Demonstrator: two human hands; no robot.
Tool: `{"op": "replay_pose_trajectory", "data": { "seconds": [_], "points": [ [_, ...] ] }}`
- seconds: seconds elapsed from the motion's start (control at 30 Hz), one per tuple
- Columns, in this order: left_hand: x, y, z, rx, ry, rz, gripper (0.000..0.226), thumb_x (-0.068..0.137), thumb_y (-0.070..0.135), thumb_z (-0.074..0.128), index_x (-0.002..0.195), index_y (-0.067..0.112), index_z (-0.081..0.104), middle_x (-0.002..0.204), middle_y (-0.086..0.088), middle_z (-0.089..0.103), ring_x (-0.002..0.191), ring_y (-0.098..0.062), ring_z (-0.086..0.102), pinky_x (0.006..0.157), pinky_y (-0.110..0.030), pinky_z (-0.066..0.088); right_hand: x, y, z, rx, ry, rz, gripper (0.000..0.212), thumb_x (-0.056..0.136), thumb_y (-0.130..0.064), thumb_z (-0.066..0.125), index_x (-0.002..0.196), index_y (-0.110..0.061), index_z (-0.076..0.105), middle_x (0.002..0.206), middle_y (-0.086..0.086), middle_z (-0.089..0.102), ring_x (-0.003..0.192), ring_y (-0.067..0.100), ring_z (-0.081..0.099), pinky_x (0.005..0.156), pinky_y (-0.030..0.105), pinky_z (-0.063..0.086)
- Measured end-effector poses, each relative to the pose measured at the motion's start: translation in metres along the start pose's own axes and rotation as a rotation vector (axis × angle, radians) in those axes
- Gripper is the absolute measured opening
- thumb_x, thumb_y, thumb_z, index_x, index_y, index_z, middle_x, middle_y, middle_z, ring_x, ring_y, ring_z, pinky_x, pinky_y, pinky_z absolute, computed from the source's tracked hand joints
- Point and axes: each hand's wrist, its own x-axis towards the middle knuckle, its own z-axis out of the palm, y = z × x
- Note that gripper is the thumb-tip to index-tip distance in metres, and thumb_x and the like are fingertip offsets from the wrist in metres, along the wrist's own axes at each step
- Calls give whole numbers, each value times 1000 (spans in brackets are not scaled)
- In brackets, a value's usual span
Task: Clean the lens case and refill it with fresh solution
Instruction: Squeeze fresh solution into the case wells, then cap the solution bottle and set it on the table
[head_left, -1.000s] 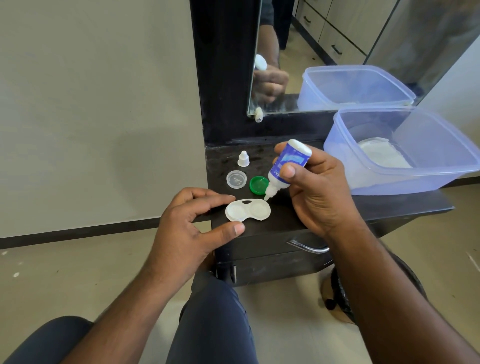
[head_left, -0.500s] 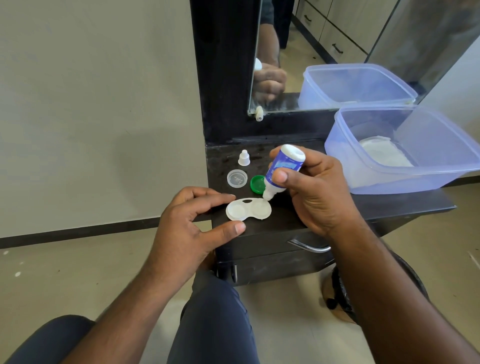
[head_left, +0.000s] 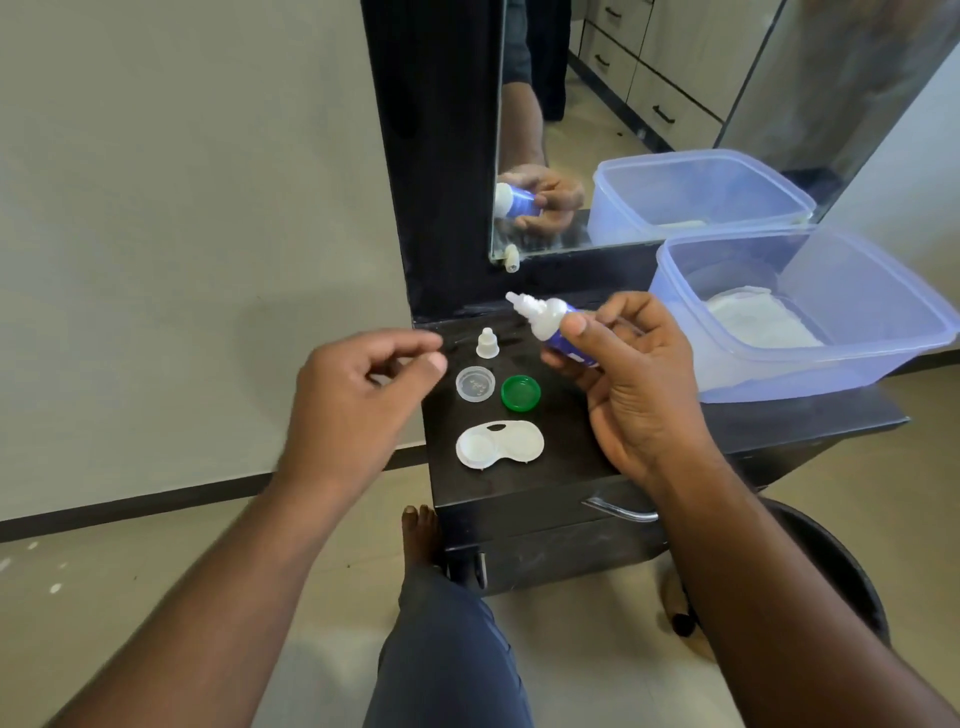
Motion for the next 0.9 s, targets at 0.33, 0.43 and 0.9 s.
{"op": "replay_pose_trajectory", "data": {
  "seconds": [0.33, 0.43, 0.9],
  "points": [
    [57, 10, 43, 317, -271, 26, 17, 72, 26, 83, 87, 24, 76, 73, 4, 70, 67, -8, 63, 62, -23, 48, 0, -1, -1, -32, 55, 16, 35, 69, -19, 75, 76, -19, 40, 66, 7, 66, 46, 19, 56, 38, 22, 42],
    [57, 8, 40, 292, -178, 36, 4, 75, 20, 79, 77, 23, 77, 69, 9, 71, 66, -3, 64, 63, -20, 49, 2, 1, -3, -48, 44, 13, 34, 68, -11, 80, 87, -17, 52, 78, 7, 69, 58, 19, 61, 47, 24, 47],
    [33, 33, 25, -380, -143, -257, 11, 76, 17, 76, 81, 7, 74, 69, -6, 74, 46, -8, 53, 44, -16, 39, 0, 6, -6, -144, -53, -40, 32, 63, 3, 77, 86, -12, 60, 92, 10, 66, 85, 20, 66, 70, 26, 53]
  ]
}}
